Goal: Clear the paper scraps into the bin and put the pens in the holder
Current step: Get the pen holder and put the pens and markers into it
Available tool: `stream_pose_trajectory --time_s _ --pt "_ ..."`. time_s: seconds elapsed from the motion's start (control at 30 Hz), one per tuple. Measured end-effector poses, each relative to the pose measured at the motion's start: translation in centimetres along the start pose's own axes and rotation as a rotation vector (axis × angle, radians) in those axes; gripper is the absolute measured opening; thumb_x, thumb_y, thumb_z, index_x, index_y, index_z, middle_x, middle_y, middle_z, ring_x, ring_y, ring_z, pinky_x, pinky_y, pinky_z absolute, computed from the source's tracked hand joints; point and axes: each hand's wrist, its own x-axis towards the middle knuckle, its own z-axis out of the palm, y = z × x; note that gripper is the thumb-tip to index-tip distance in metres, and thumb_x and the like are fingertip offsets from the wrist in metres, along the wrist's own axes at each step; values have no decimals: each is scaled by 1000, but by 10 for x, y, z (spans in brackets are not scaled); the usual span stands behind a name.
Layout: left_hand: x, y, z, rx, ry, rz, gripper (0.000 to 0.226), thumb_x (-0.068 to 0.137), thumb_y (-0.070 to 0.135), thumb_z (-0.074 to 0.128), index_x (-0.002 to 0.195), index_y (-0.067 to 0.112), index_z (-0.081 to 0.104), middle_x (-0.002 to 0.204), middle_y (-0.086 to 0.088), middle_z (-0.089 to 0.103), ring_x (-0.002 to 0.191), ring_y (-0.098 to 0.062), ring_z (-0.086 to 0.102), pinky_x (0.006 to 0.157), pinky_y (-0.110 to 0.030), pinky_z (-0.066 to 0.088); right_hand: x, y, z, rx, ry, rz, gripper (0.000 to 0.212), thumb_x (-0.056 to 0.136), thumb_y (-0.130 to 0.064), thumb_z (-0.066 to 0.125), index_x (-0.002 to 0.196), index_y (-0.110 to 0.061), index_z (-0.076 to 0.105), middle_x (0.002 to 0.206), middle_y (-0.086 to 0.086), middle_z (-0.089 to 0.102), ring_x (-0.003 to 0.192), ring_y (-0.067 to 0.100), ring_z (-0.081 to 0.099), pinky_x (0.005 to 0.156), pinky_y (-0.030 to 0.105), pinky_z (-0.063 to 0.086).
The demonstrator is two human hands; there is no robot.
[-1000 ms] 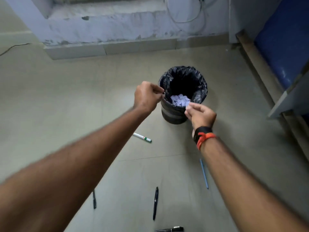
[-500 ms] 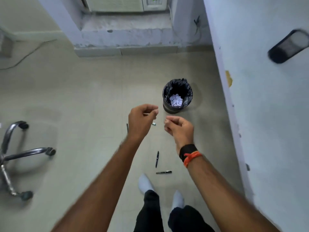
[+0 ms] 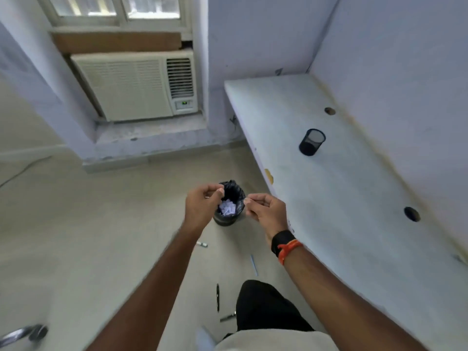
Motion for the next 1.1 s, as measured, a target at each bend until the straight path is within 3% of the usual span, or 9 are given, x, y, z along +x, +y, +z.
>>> stream_pose_trajectory --time_s 0.23,0.4,0.5,0.67,0.77,0.9,1.1 --pt "75 19 70 16 -139 -12 11 88 12 65 93 9 74 68 -1 68 54 -3 60 56 -18 50 89 -17 -25 121 145 -9 20 78 -1 75 96 -4 67 84 13 70 74 20 63 74 35 56" --pt "151 0 117 108 -178 -113 10 88 11 64 91 11 74 73 -2 71 59 -8 62 59 -24 52 195 -7 -53 56 325 27 45 69 -18 85 108 -12 61 107 12 66 95 23 63 87 37 55" --pt "186 -9 150 216 -264 -152 10 87 16 65 94 17 73 82 -3 73 66 -12 63 72 -33 57 250 -1 -73 -10 408 104 68 70 -22 85 127 -11 50 125 8 56 110 23 57 92 34 49" --pt "236 -7 202 281 -343 -205 16 91 17 63 104 11 70 83 -5 71 68 -11 62 64 -24 50 347 -4 -108 -71 515 149 101 68 -29 86 146 -9 27 150 13 35 138 28 36 113 40 35" --pt "261 -5 223 286 -404 -227 16 91 17 62 105 12 69 89 -9 73 70 -12 63 62 -23 53 395 -13 -122 -114 617 114 110 62 -28 89 148 -6 25 151 16 33 140 30 32 114 40 32" --pt "291 -11 237 311 -440 -272 15 92 16 61 105 14 68 85 -7 72 70 -17 63 67 -30 54 446 -16 -132 -153 701 74 118 49 -30 93 146 -8 30 145 15 44 136 29 42 112 44 39" --pt "313 -26 218 335 -409 -296 16 90 16 61 103 11 70 83 -8 72 64 -17 60 61 -29 51 484 -15 -129 -129 785 58 104 48 -35 89 138 -19 39 138 11 48 126 29 50 104 41 47"
